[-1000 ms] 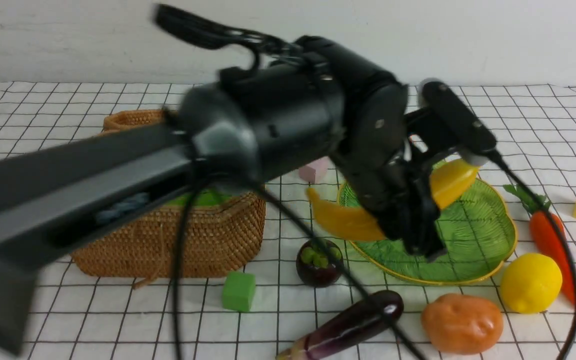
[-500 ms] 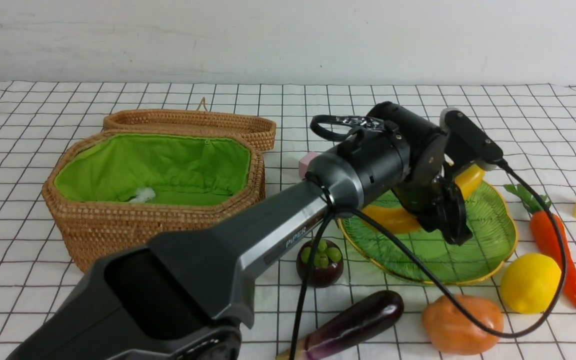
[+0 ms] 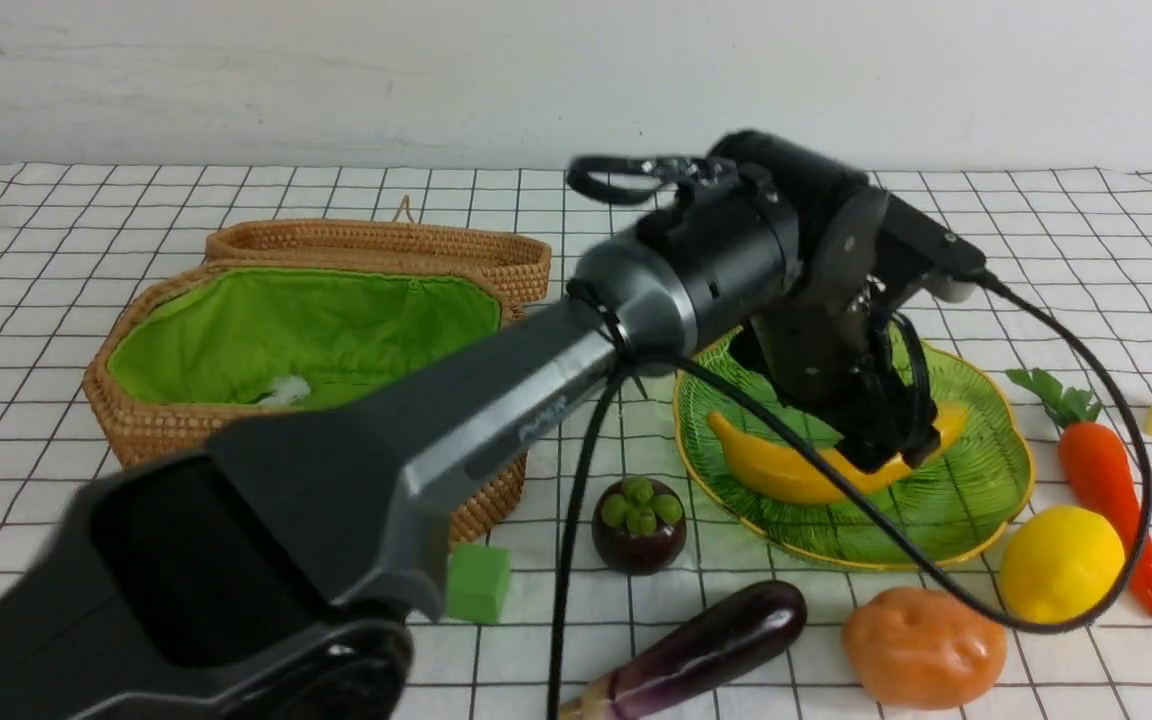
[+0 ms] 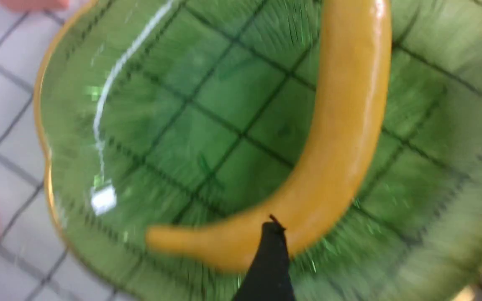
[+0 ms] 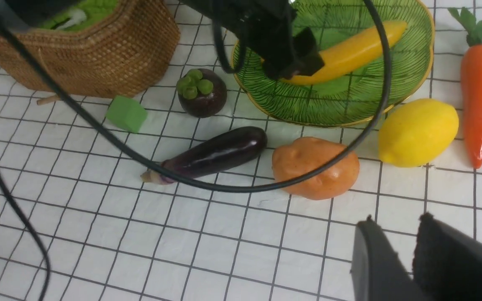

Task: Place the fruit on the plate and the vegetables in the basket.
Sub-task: Use the left arm to grab an eggplant and put it into the left basket

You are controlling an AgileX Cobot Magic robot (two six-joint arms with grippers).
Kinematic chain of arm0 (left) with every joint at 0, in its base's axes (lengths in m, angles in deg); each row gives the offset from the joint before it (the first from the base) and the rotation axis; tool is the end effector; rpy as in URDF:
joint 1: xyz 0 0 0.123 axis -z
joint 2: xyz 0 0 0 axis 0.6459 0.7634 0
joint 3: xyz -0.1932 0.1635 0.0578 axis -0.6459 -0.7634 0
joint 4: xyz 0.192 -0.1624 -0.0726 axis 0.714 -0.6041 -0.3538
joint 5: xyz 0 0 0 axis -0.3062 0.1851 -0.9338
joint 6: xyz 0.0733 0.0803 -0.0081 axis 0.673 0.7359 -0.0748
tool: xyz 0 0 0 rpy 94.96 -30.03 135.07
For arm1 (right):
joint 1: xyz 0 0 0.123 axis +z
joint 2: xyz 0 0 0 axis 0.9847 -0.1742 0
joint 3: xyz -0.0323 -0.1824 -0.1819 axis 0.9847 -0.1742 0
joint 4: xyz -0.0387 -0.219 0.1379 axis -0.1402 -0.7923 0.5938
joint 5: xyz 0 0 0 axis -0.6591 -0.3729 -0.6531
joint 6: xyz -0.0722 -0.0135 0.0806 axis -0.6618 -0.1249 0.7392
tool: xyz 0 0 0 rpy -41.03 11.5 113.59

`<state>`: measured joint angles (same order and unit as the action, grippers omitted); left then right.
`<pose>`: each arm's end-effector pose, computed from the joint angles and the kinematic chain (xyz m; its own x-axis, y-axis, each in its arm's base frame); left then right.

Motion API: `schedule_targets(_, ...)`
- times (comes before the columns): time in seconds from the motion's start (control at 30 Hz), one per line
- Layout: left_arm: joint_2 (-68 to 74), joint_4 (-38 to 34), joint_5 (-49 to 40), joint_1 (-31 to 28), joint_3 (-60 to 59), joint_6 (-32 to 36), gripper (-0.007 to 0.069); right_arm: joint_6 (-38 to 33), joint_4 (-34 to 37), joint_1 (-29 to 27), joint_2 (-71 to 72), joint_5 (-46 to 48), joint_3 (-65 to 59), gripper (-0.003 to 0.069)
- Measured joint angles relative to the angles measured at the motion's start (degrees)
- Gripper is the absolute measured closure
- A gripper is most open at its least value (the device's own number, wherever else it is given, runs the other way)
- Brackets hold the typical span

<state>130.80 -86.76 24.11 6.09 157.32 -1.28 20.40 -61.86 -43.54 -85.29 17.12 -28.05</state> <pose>0.3637 -0.3808 0.2332 -0.4654 0.6966 -0.5460 0.7989 0.5962 0.0797 0.0915 0.0509 0.3761 -0.6397 -0.0375 -0.7677 -0.3054 0.9290 0.2090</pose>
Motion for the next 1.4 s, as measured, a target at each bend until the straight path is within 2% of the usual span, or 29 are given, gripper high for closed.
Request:
schedule_targets(0.07,-5.51,0.33,-5.96,0.00,-2.70,-1.83,0.0126,-0.99,0.00,0.00,0.00,0.00,0.00,0.0482)
schedule_targets(0.13,-11.07,0.33,-7.92,0.00,-6.70,-3.20,0.0255,-1.87,0.06,0.00,0.00,0.00,0.00,0.0482)
schedule_targets(0.17,-15.50,0.33,-8.43,0.00,-10.03,-4.74,0.0372,-2.26,0.13,0.00,0.00,0.00,0.00,0.0480)
schedule_targets(0.23,-22.81,0.33,-8.65,0.00,-16.33,-6.32,0.0554,-2.96,0.50,0.00,0.36,0.07,0.00,0.0477)
schedule_targets(0.3,-27.80,0.00,-8.65,0.00,-23.58,-6.81,0.0637,-3.12,1.30,0.00,0.96,0.65,0.00,0.0476)
schedule_targets(0.33,-28.79,-0.43,-8.65,0.00,-24.38,-6.81,0.0637,-3.12,1.43,0.00,1.06,0.65,0.00,0.0476)
schedule_targets(0.4,-33.59,-2.75,-8.80,0.00,-34.93,-5.85,0.0637,-3.59,2.81,0.00,2.59,2.01,0.00,0.0476)
schedule_targets(0.5,-34.80,-6.26,-7.45,0.00,-44.51,-2.65,0.0617,-4.51,4.50,0.00,4.37,3.15,0.00,0.0473)
schedule_targets(0.63,-32.44,-9.05,2.11,0.06,-52.92,2.19,0.0472,-5.06,6.32,0.00,6.78,3.48,0.00,0.0470)
schedule_targets(0.67,-31.35,-9.12,5.40,0.06,-54.02,2.78,0.0399,-5.06,6.70,0.00,7.35,3.48,0.00,0.0469)
schedule_targets(0.77,-28.83,-9.12,10.01,0.06,-54.53,3.57,0.0264,-5.06,6.99,0.00,7.90,3.74,0.02,0.0469)
schedule_targets(0.83,-26.96,-9.12,12.22,0.06,-54.53,5.09,0.0198,-5.06,7.15,0.00,7.95,3.89,0.02,0.0469)
schedule_targets(0.9,-25.24,-8.85,13.50,0.06,-54.53,7.17,0.0166,-5.06,7.59,0.00,7.95,3.89,0.02,0.0468)
schedule_targets(1.03,-21.23,-6.87,16.27,0.06,-54.53,10.30,0.0152,-5.06,8.67,0.00,7.95,3.96,0.02,0.0466)
schedule_targets(1.13,-19.16,-5.29,17.54,0.06,-54.53,10.72,0.0171,-5.06,8.83,0.00,7.95,3.96,0.02,0.0463)
schedule_targets(1.2,-18.38,-4.34,18.07,0.06,-54.39,10.54,0.0250,-5.06,8.90,0.00,7.95,4.01,0.02,0.0461)
schedule_targets(1.23,-18.38,-4.25,18.07,0.06,-54.39,10.53,0.0259,-5.06,8.90,0.00,7.95,4.01,0.02,0.0461)
schedule_targets(1.27,-18.38,-4.18,17.66,0.06,-54.33,10.05,0.0319,-5.06,8.90,0.00,7.95,4.02,0.02,0.0459)
schedule_targets(1.4,-18.97,-5.12,13.77,0.00,-53.58,9.78,0.0312,-5.06,8.92,0.00,7.95,4.02,0.02,0.0457)
